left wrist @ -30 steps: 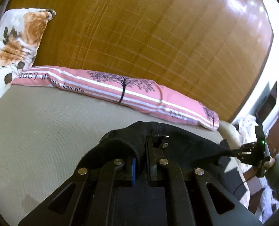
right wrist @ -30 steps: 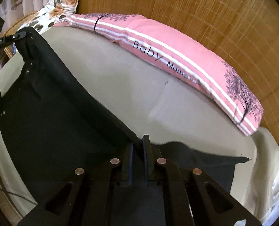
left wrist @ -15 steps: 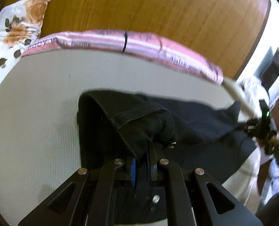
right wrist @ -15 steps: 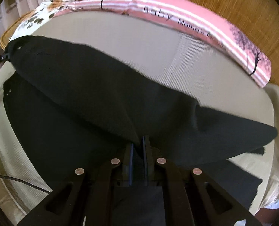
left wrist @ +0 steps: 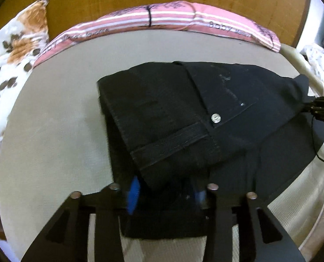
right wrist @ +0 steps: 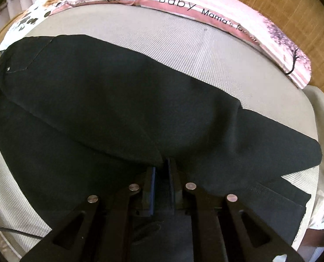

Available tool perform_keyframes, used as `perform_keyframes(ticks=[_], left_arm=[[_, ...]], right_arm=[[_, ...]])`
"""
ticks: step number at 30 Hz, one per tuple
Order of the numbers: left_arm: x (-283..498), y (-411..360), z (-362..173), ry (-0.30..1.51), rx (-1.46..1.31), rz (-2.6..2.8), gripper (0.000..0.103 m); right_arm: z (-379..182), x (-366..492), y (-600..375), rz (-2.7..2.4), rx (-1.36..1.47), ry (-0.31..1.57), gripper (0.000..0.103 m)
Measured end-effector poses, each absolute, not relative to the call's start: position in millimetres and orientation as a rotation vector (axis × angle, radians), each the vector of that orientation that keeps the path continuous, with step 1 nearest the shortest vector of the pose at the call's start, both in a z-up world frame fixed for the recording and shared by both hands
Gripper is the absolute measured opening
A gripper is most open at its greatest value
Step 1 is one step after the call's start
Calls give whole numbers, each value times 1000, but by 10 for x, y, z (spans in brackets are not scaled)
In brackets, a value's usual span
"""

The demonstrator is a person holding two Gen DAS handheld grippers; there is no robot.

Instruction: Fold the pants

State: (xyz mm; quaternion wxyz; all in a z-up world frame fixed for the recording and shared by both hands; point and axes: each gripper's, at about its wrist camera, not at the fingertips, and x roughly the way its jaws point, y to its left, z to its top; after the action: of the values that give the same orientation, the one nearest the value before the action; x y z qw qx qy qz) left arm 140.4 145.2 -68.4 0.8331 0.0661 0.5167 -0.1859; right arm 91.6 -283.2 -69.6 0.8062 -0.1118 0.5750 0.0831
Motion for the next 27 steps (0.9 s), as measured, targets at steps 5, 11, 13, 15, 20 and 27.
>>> perform_keyframes(ticks=[5,11,13,15,20,27], left_arm=[[1310,1673,-581,1132,57,-316,57],[1128,1926,-433,1158,-355,-347,57],[1091,1936,-507,1173,-521,-387,57],[1096,1917,-617,1185,-651,-404,57],[1167,1880,-806,1148,-841,-345,57],[1248,1798,-1044,1131,-939,-278,57]], right_arm=[[-575,796,-2885,145,-178,1190,36],[-365,543,-3197,123,89,1140,38],[-379,446,-3388,114,244,1124,38],[-456,373,-3568,103,397,1111,39],[-696,205,-3845,64,696,1053,39],[-967,286,-3916,56,880,1000,40]])
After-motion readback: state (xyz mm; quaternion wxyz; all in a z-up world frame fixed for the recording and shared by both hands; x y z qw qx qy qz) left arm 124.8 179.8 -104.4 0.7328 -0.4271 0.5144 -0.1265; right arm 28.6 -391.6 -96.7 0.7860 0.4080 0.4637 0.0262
